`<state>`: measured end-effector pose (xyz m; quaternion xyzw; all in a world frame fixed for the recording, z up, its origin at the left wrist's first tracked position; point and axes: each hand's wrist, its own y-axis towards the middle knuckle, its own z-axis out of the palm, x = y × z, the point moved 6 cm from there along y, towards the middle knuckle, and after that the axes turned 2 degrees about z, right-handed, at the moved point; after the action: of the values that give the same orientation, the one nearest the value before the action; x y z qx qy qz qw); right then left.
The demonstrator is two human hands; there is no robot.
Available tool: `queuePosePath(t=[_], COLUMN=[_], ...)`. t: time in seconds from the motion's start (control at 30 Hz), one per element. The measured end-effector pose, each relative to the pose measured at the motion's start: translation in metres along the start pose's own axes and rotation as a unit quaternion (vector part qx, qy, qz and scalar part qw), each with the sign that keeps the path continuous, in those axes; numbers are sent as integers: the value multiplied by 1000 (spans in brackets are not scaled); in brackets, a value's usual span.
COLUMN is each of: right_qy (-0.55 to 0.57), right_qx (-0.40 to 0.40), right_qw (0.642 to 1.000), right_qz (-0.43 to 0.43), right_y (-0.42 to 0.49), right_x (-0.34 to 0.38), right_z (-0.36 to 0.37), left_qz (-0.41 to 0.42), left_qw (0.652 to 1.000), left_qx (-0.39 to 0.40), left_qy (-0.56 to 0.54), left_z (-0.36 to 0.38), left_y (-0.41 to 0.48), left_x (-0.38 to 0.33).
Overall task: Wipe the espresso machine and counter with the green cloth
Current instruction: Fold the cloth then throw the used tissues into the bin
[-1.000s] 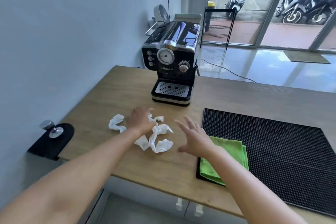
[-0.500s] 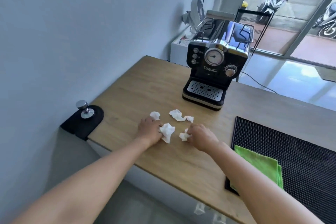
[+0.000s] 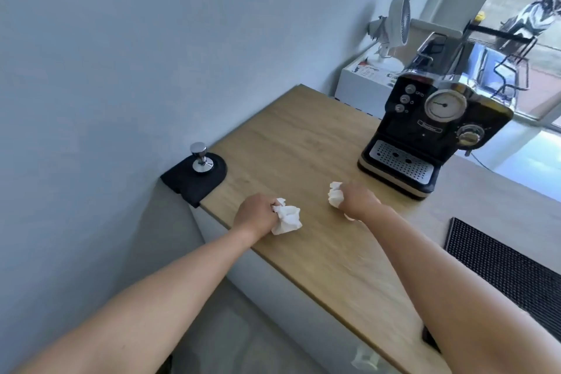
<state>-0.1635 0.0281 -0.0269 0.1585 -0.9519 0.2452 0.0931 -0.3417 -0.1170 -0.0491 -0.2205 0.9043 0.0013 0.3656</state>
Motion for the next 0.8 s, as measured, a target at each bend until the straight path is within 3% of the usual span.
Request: queuePosePath(t=[0.1,0.27,0.47,0.57,0.8], right_qy=[-33,50,104,83,48], right_qx=[-29,-25,59,117,238], right_qw=[999,993,961,944,933], right_qz=[-10,-103,-249,-298,-264], right_y=[-3,-32,-98,-124,-134], right_x=[17,90,222,275,320], right_z=[7,28,108,169,328], left_qz=[-28,-71,-157,-228,-403], left_qw=[999,989,962,936,848], left_qx=[-32,-100,-195,-237,-278], left_qy=[-14,-80,-111,-123,-203], left_z=[-22,-62,-125,-141,-87], left_y=[-12,-41,-120,-169,-283], left_x=[25,67,158,219,349])
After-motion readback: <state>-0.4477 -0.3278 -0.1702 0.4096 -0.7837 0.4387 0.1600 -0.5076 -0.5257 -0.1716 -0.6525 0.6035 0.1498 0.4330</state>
